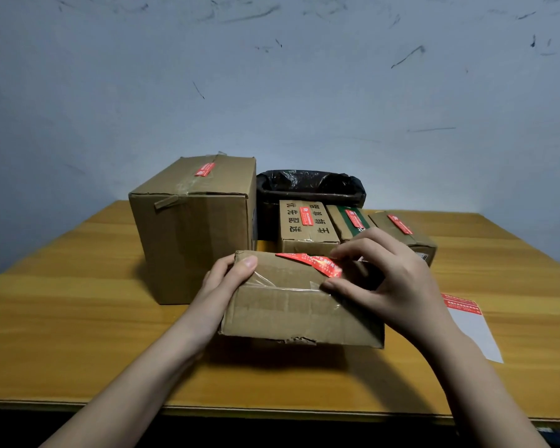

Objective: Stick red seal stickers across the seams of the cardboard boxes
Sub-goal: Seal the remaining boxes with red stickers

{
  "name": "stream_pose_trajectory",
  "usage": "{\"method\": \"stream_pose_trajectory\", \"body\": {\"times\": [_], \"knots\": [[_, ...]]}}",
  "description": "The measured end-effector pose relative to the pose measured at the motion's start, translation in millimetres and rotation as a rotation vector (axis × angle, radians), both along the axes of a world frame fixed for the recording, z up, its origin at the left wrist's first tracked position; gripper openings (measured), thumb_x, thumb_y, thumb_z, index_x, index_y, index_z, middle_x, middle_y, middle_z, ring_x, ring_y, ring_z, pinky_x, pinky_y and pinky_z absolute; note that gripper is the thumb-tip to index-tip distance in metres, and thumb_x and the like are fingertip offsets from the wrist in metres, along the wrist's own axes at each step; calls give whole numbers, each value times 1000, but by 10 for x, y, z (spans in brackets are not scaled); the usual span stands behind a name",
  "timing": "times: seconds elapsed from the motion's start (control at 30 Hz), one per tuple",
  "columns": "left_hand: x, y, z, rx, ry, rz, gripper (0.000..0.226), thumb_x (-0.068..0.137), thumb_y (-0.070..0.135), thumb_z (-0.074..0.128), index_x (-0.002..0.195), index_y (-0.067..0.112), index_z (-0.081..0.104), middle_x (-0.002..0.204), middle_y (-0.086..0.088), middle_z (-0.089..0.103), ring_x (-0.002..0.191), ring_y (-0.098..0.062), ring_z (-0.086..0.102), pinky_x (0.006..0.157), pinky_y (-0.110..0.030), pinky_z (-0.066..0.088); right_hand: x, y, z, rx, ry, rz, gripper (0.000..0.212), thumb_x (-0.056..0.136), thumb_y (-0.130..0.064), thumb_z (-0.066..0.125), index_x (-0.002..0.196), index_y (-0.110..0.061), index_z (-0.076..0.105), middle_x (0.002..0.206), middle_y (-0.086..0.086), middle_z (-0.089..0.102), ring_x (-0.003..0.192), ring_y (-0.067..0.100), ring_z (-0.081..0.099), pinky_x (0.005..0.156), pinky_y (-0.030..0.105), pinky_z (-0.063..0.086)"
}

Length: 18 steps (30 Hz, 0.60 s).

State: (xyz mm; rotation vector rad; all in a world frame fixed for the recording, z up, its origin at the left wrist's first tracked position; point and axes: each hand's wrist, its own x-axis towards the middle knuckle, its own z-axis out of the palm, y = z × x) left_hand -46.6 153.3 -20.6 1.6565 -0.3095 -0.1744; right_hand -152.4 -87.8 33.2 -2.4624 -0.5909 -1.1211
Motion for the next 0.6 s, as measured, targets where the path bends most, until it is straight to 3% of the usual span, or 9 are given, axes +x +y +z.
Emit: {"method": "stream_pose_trajectory", "body": {"times": [0.13,0.3,0.43,0.6], "knots": [[68,-41,86,-2,27,24,22,79,45,63,91,26,59,91,5,62,80,-2,59,56,-6,43,-8,29,-10,-60,-157,-32,32,84,-43,71,94,-13,69,93,0,64,81,20,62,64,38,50],[-46,3,89,-16,-20,11,66,52,70,54,104,30,61,106,4,64,92,-4,63,67,-11,43,-22,66,-34,-120,-295,-70,25,88,-33,71,83,-8,70,90,6,66,72,25,61,60,37,46],[-85,27,76,-12,-51,-2,75,53,77,57,112,32,61,118,0,60,106,-11,60,78,-22,42,-44,96,-32,-204,-346,-96,22,92,-26,66,82,-7,70,87,7,65,73,26,60,61,37,42],[-109,19,118,8,-66,6,72,50,81,57,108,37,61,122,-3,58,111,-15,56,85,-28,42,-73,106,-26,-281,-374,-106,17,94,-20,63,87,-6,71,90,9,66,71,28,59,60,38,43]]}}
